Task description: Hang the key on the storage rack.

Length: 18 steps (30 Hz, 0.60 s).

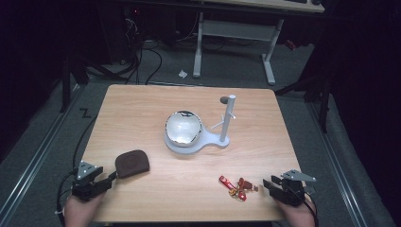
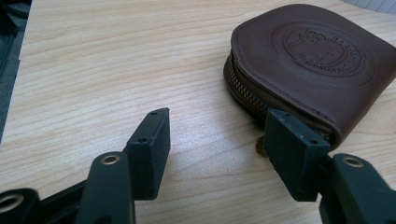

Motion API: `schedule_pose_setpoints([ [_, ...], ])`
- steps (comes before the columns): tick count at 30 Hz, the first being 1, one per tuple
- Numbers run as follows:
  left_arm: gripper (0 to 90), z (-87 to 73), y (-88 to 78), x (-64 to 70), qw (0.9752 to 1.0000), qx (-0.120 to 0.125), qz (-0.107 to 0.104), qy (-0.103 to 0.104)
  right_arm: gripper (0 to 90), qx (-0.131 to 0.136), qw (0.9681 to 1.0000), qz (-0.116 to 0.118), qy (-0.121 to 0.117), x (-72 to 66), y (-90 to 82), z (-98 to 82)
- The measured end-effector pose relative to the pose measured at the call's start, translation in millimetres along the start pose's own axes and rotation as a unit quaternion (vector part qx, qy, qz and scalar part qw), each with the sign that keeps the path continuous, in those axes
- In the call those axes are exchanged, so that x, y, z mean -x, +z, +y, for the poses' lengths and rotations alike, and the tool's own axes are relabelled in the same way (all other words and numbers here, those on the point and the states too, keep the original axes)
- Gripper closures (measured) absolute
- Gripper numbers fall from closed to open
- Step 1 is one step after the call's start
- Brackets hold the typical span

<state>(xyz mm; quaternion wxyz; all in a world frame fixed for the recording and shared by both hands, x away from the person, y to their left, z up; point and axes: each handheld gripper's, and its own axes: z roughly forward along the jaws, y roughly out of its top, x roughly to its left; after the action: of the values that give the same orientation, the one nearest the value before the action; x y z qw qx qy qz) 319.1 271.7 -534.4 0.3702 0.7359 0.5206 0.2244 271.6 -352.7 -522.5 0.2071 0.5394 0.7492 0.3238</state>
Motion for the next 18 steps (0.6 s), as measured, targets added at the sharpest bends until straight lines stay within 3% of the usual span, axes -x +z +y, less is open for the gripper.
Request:
schedule_pose_setpoints([
  [6,41.8,1.5,-2.7,-0.5,1.0000,0.006,-0.003,-0.003,57.2,0.002,1.0000,0.006,0.005,1.1,-2.3,-1.7],
  [7,41.8,1.9,-3.9,-2.2,0.9998,0.008,-0.016,-0.011,57.2,0.003,1.0000,0.006,0.006,1.1,-2.8,-1.7],
  [10,40.0,2.1,-4.9,-3.4,0.9995,0.013,-0.023,-0.017,56.5,0.006,0.9999,0.001,0.016,2.0,-2.2,-0.3],
  [12,39.8,2.6,-5.8,-3.1,0.9996,0.016,-0.020,-0.010,55.8,0.004,0.9998,0.001,0.018,0.4,-1.2,1.5],
  [18,38.6,4.3,-9.0,0.2,0.9994,0.027,-0.022,0.006,50.8,-0.023,0.9997,0.003,-0.007,-6.2,5.5,6.7],
])
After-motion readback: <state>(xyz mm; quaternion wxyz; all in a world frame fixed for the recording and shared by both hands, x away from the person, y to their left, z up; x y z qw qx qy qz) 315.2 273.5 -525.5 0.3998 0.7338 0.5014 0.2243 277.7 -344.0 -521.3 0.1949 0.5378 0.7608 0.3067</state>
